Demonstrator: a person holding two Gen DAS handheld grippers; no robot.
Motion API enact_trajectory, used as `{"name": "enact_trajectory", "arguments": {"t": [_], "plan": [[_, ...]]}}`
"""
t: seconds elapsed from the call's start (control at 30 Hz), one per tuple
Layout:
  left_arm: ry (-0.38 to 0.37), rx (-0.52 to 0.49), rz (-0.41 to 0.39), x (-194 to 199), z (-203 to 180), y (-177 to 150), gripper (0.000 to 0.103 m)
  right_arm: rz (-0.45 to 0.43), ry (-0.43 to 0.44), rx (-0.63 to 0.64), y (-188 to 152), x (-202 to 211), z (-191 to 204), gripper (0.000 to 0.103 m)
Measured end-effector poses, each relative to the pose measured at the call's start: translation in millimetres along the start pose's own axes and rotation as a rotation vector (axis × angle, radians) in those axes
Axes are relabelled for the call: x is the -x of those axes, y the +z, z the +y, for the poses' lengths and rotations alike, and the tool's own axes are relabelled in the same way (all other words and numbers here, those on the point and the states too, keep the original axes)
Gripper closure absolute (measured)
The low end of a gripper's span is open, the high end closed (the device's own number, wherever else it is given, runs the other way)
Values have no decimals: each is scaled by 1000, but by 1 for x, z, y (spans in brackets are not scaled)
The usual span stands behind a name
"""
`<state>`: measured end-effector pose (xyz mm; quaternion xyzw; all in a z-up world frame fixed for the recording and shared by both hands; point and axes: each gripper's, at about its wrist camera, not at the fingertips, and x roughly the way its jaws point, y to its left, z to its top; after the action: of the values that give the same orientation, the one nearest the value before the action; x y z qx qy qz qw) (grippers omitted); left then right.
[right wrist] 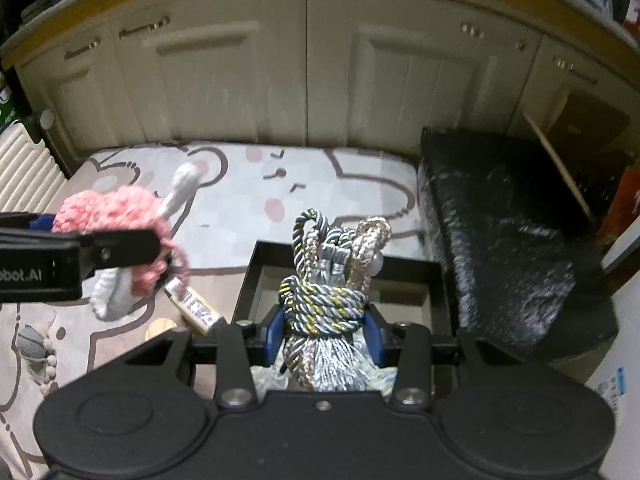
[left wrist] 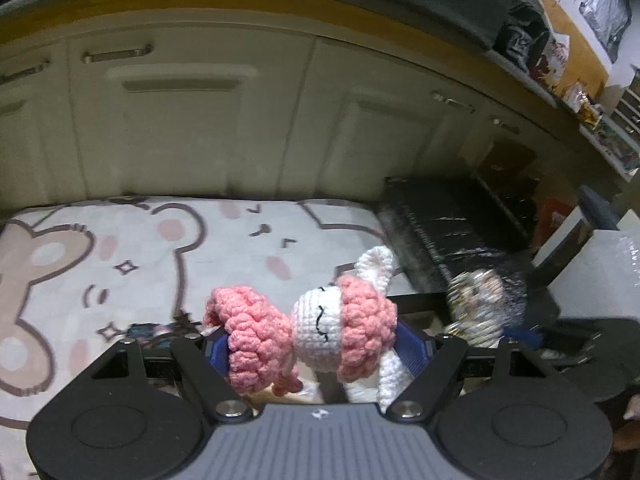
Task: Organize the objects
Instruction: 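Carry the rope bundle and pink doll with both tools over the black box, then lower the rope bundle and pink doll into the box and open both tools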
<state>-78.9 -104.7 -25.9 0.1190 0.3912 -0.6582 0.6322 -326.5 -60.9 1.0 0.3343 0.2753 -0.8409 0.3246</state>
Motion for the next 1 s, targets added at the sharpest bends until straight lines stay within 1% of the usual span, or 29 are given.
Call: {"name": "enact_trajectory", "arguments": {"t": [0.13,0.23,0.43,0.6,0.7,0.8,0.87,1.0], "plan": [[-37,0,-5,-10,-11,0,24,42,11,7,-13,-18,-1,60],[-57,1,-9,-19,-17,1,24,82,39,4,-23,-32,-4,60],[-83,37,-8,-39,-18,3,24,144,68,13,-35,-55,-2,60],[-162,112,4,-59,-16,4,24,167,109,16,-37,-65,0,60],[-225,190,42,-76,-13,1,24,180,124,28,-39,-69,0,60],[-256,251,77,-90,-10,-2,24,183,145,18,-39,-71,-5,60],[-241,253,92,-97,-11,-3,24,186,149,13,-39,-73,-8,60],[-148,198,117,-109,-15,-6,24,199,156,12,-42,-77,-10,60]]}}
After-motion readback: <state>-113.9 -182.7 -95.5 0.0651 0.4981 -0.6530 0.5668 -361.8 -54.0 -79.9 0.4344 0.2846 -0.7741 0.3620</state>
